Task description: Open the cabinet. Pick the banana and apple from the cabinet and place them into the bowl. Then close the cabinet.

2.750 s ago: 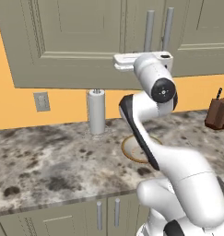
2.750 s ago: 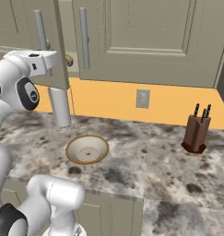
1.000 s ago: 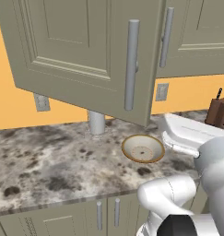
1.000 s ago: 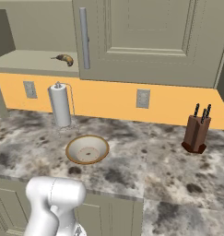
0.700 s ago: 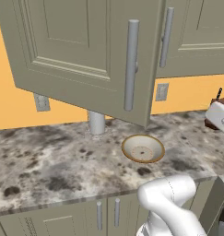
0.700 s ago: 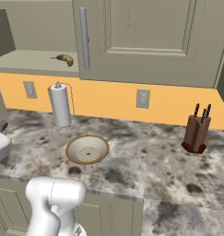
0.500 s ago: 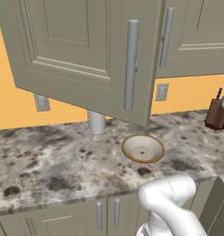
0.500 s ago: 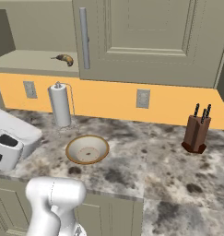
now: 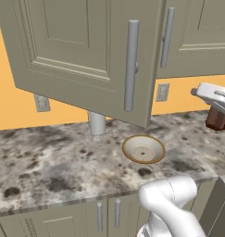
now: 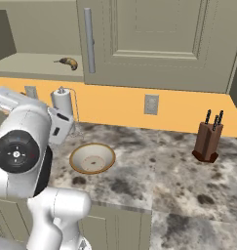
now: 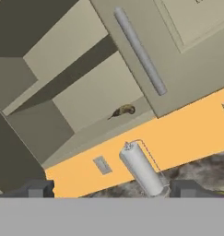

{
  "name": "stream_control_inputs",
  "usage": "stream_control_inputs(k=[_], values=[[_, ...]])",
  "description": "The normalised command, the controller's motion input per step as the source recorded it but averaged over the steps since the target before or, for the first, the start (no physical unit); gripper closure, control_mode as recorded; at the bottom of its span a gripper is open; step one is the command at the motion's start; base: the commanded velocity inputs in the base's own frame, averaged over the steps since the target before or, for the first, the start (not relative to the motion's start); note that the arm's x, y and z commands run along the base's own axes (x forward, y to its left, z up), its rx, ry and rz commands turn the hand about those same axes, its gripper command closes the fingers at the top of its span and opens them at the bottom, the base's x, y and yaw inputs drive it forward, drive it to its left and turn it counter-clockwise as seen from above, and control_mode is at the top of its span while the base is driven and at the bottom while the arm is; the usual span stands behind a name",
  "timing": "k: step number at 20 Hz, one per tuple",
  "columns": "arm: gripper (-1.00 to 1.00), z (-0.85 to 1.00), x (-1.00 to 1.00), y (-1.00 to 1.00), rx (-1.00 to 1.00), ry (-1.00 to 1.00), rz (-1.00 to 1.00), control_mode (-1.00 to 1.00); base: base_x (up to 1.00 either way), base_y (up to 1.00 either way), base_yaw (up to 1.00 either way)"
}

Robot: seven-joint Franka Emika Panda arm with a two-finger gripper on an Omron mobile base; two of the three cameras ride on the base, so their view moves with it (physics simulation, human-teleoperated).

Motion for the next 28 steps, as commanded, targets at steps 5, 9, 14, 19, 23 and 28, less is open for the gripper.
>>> stream_control_inputs(k=[5, 9, 14, 19, 23, 28], values=[[-1.00, -0.27, 0.86, 0.77, 0.00, 0.11, 0.22, -1.00, 0.00, 0.00, 0.00], [-1.00, -0.18, 0.57, 0.76, 0.00, 0.14, 0.32, -1.00, 0.00, 0.00, 0.00], [-1.00, -0.07, 0.11, 0.52, 0.00, 0.06, 0.41, -1.00, 0.00, 0.00, 0.00], [-1.00, 0.00, -0.16, 0.82, -0.02, -0.01, 0.35, -1.00, 0.00, 0.00, 0.00], [-1.00, -0.11, 0.01, 1.00, -0.04, 0.00, 0.23, -1.00, 0.00, 0.00, 0.00], [-1.00, -0.25, 0.08, 0.85, -0.02, 0.00, 0.13, -1.00, 0.00, 0.00, 0.00]])
